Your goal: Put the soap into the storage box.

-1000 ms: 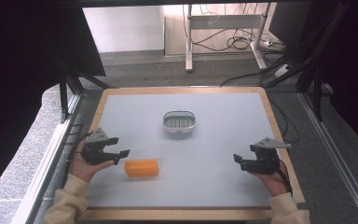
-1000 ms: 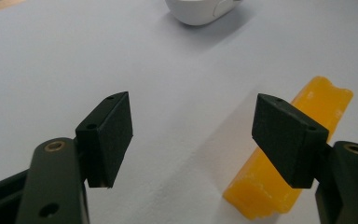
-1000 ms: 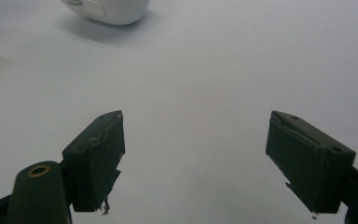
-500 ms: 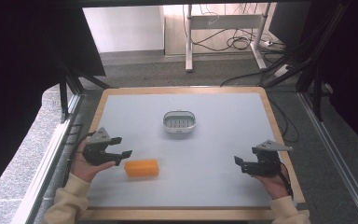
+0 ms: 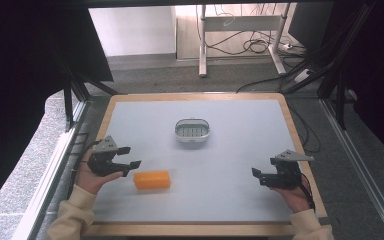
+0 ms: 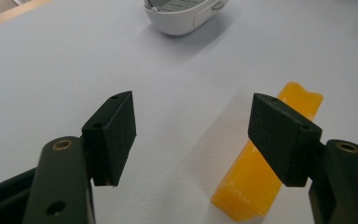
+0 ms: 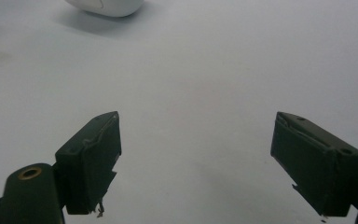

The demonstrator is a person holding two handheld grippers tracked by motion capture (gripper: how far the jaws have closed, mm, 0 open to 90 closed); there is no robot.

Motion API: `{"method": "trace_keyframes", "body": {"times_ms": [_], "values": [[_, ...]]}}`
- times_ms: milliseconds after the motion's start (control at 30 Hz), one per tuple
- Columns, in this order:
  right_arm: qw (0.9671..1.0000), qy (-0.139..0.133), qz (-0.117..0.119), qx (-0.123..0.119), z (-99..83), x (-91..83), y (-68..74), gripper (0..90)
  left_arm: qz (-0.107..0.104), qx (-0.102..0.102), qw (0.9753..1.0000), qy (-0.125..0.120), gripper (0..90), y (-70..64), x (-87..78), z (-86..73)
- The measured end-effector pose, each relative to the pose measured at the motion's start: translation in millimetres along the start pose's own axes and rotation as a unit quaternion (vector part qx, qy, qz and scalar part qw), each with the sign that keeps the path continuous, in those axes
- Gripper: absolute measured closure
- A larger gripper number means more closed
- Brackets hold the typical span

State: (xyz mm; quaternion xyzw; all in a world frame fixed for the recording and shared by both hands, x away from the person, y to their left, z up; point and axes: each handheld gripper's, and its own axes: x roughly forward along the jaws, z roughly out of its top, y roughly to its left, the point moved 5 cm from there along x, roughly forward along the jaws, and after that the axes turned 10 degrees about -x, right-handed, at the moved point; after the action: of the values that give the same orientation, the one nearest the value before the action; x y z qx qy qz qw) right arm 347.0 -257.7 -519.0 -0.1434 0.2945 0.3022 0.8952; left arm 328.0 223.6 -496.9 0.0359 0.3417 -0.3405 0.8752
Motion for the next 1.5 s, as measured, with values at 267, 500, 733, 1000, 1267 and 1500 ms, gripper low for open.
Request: {"method": "trace_keyframes", "body": {"times_ms": [267, 500, 733, 1000, 1267, 1500], "values": [[1.0, 0.001, 0.001, -0.003, 0.5, -1.8, 1.8, 16.5, -0.008, 0.0, 1.0, 0.001, 31.7, -1.7, -0.7, 2.2], [1.0, 0.0, 0.007, -0.005, 0.8, -1.2, 2.4, 16.6, -0.017, 0.002, 0.9998, 0.004, 31.7, -5.9, -6.3, 6.4], [0.9999, 0.001, 0.011, -0.004, -4.1, -1.4, 1.5, 16.9, -0.025, 0.01, 0.9994, 0.021, 31.6, -7.7, -5.1, 12.5], [0.9998, -0.015, 0.005, 0.012, -1.7, -6.7, -0.1, 17.6, -0.046, 0.04, 0.9974, 0.037, 30.1, -16.3, -10.7, 18.0], [0.9998, -0.014, 0.004, 0.01, -2.5, -5.6, 1.0, 17.8, -0.057, 0.067, 0.994, 0.065, 31.2, -24.0, -11.6, 25.0], [0.9999, -0.009, -0.002, 0.014, -4.1, -4.7, -0.7, 17.8, -0.057, 0.086, 0.9906, 0.09, 31.2, -31.4, -8.3, 31.8]]}}
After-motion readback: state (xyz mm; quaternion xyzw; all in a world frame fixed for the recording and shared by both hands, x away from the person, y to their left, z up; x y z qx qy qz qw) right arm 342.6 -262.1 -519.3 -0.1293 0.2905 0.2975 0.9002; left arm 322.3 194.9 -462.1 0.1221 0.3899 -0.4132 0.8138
